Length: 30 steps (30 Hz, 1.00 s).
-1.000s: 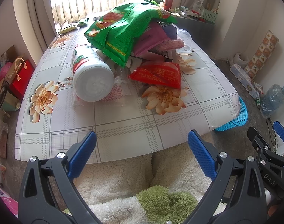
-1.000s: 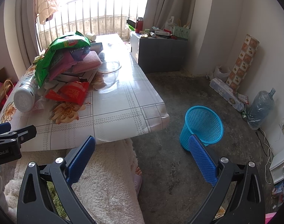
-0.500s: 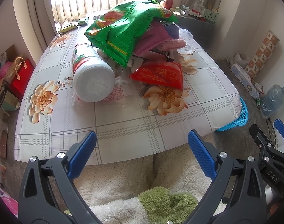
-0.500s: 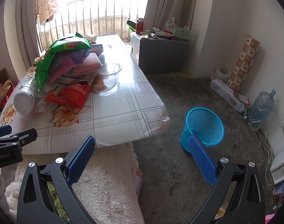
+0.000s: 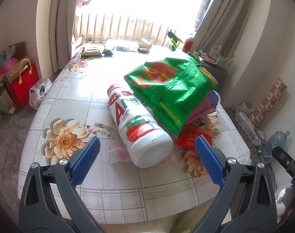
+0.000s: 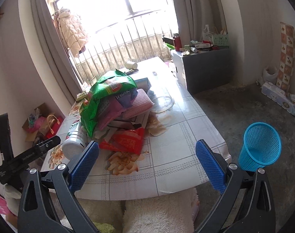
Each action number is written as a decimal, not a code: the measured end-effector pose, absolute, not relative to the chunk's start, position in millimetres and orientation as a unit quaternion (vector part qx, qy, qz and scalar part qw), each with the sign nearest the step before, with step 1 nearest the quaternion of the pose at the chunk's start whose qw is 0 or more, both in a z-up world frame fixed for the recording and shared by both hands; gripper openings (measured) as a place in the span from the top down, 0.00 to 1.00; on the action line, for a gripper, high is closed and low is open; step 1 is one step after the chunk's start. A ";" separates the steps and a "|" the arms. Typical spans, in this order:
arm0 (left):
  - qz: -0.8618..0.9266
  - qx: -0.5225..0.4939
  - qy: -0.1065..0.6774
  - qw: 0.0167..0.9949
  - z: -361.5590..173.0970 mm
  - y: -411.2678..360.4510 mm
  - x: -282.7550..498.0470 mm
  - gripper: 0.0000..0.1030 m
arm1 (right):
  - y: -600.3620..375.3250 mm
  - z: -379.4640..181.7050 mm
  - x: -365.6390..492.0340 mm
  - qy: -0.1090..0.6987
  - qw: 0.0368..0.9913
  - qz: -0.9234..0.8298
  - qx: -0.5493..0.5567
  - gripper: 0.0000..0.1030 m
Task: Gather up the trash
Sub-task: 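Grasp the green chip bag with the left gripper while the right gripper grasps the purple snack bag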
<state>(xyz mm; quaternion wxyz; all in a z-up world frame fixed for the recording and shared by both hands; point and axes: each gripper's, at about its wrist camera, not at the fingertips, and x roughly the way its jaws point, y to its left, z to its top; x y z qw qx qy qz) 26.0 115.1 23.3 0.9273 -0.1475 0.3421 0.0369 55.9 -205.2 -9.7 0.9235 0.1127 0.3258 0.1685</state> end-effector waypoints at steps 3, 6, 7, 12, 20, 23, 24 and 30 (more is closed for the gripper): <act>0.028 -0.131 0.317 0.939 35.2 119.0 35.6 0.08 | -188.0 1.6 82.3 0.325 0.901 0.238 0.161 0.14; 0.004 -0.071 0.299 0.952 50.9 104.7 51.6 0.08 | -179.9 4.4 108.9 0.327 0.884 0.268 0.202 0.20; -0.005 -0.048 0.294 0.955 55.8 97.7 57.7 0.08 | -178.6 2.1 118.0 0.331 0.879 0.269 0.214 0.22; -0.050 0.081 0.280 0.955 68.2 50.2 85.6 0.08 | -187.7 -33.5 167.6 0.388 0.810 0.282 0.337 0.35; -0.042 0.226 0.287 0.930 44.9 6.6 134.5 0.21 | -197.9 -67.2 201.7 0.410 0.770 0.279 0.402 0.39; -0.036 0.251 0.319 0.913 27.5 4.0 152.9 0.35 | -198.7 -77.1 206.9 0.419 0.758 0.286 0.409 0.39; -0.035 0.252 0.328 0.910 23.0 5.0 156.5 0.43 | -197.6 -81.1 206.5 0.422 0.752 0.291 0.414 0.39; -0.040 0.225 0.329 0.916 24.4 20.5 151.9 0.72 | -192.0 -104.1 212.5 0.437 0.704 0.325 0.455 0.39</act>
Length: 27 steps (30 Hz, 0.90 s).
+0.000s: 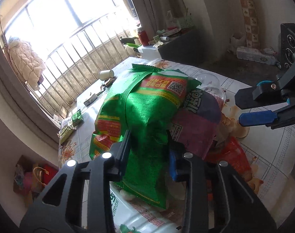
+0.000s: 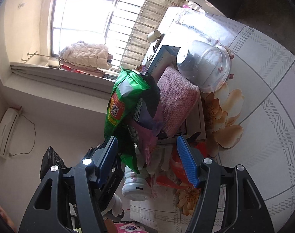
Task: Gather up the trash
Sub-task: 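Grasp the green chip bag with the left gripper while the right gripper grasps the purple snack bag, then carry both bags over the blue wastebasket and open both grippers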
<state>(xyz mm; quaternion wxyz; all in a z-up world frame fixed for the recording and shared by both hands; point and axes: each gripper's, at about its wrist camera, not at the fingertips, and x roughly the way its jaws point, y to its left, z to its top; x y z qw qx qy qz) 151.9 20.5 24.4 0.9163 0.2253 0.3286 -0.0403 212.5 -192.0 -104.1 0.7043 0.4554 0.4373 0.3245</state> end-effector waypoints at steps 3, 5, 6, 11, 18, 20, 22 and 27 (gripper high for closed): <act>-0.038 0.204 0.313 0.927 35.5 31.5 145.9 0.83 | -183.3 -112.9 214.5 0.442 0.680 0.339 0.477 0.39; -0.035 0.180 0.308 0.934 43.1 40.9 146.5 0.87 | -174.7 -118.0 214.1 0.446 0.668 0.347 0.485 0.39; -0.036 0.165 0.307 0.937 46.0 45.1 146.5 0.88 | -170.5 -118.8 214.5 0.447 0.667 0.348 0.484 0.39; -0.031 0.129 0.305 0.943 49.2 59.6 145.2 0.90 | -149.4 -126.0 220.0 0.453 0.668 0.351 0.475 0.41; -0.039 0.105 0.310 0.944 47.7 64.9 146.8 0.90 | -130.8 -126.8 232.9 0.452 0.669 0.356 0.471 0.59; -0.042 0.101 0.311 0.944 47.5 65.2 146.9 0.90 | -127.1 -121.6 233.0 0.446 0.674 0.359 0.466 0.66; -0.044 0.098 0.311 0.944 47.6 66.3 147.2 0.90 | -122.1 -116.3 234.0 0.443 0.682 0.361 0.457 0.74; -0.044 0.095 0.309 0.945 49.5 67.8 147.3 0.90 | -114.5 -99.4 236.3 0.430 0.707 0.366 0.427 0.87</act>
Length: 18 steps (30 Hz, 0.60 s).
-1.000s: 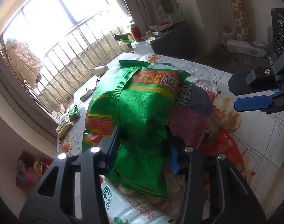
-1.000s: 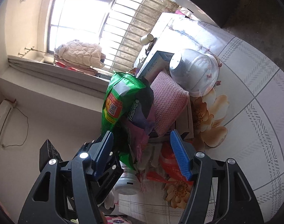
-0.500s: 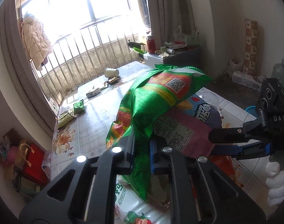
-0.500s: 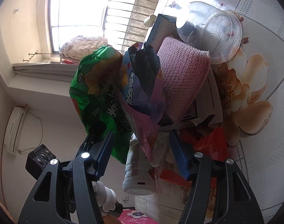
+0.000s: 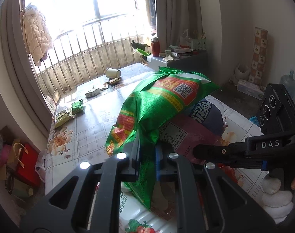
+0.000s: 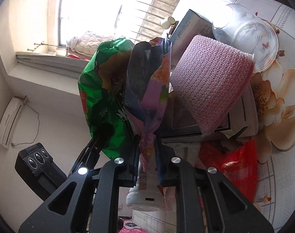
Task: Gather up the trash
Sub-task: 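Carry both bags over the blue wastebasket and open both grippers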
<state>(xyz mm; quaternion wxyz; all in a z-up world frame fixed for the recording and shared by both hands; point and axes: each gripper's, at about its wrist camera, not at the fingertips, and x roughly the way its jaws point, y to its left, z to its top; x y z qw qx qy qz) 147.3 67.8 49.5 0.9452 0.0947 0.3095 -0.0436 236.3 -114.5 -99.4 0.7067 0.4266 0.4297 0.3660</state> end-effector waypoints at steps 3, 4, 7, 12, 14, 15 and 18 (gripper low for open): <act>-0.039 0.091 0.304 0.947 56.3 71.1 147.6 0.91 | -107.1 -80.1 234.6 0.414 0.726 0.377 0.399 0.90; -0.037 0.090 0.300 0.949 59.5 72.2 145.8 0.92 | -105.2 -72.7 233.3 0.406 0.735 0.381 0.387 0.90; -0.024 0.091 0.278 0.956 74.9 75.2 138.1 0.93 | -98.3 -46.0 232.7 0.382 0.756 0.398 0.354 0.91; -0.006 0.087 0.229 0.969 109.7 79.5 116.7 0.93 | -96.4 -4.4 223.5 0.339 0.770 0.429 0.328 0.92; -0.004 0.085 0.209 0.974 124.3 77.2 105.2 0.93 | -100.0 9.9 216.6 0.320 0.778 0.435 0.321 0.92; -0.005 0.085 0.199 0.976 130.9 74.7 99.2 0.93 | -105.4 14.9 210.0 0.311 0.782 0.437 0.318 0.92; -0.016 0.087 0.174 0.981 147.2 61.5 85.4 0.93 | -128.9 22.6 186.7 0.289 0.795 0.430 0.316 0.92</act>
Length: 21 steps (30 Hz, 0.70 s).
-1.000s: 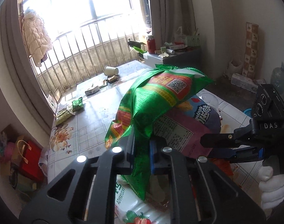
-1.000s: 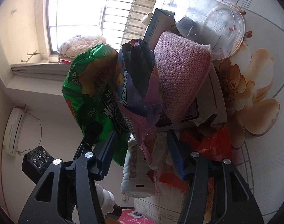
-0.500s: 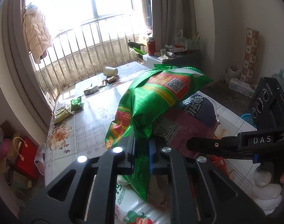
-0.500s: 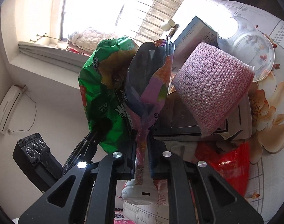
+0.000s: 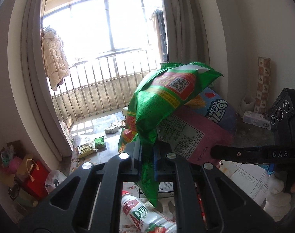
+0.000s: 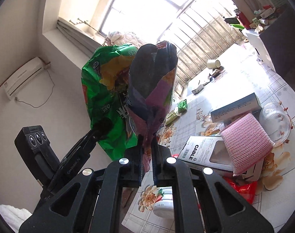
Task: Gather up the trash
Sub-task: 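Carry both bags over the blue wastebasket and open both grippers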
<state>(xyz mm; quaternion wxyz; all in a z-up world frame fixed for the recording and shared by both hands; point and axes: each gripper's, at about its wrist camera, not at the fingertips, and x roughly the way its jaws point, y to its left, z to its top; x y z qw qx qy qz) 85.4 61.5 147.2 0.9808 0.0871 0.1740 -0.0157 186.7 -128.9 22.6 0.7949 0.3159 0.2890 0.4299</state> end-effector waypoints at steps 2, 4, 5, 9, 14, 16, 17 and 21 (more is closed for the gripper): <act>-0.030 0.087 0.163 0.982 155.1 48.9 80.4 0.93 | -152.4 24.4 170.9 0.278 0.804 0.416 0.322 0.92; -0.051 0.086 0.157 0.982 160.1 33.2 78.8 0.93 | -180.5 22.9 160.4 0.268 0.814 0.394 0.331 0.92; -0.064 0.085 0.158 0.982 161.5 23.1 80.8 0.93 | -195.0 23.6 154.2 0.262 0.821 0.379 0.336 0.92; -0.137 0.073 0.178 0.972 160.3 -27.1 97.7 0.93 | -263.0 17.4 125.0 0.239 0.858 0.297 0.345 0.92; -0.257 0.038 0.252 0.932 142.0 -117.6 133.6 0.93 | -358.7 -2.4 85.4 0.227 0.889 0.166 0.361 0.92; -0.313 0.019 0.300 0.901 130.6 -160.4 156.5 0.93 | -396.0 -16.2 70.7 0.231 0.893 0.106 0.371 0.92; -0.337 0.008 0.329 0.882 122.0 -182.7 169.0 0.93 | -413.4 -24.4 64.3 0.233 0.893 0.077 0.378 0.92; -0.402 -0.020 0.444 0.801 67.1 -273.6 219.5 0.93 | -471.1 -67.1 51.1 0.251 0.875 -0.018 0.413 0.92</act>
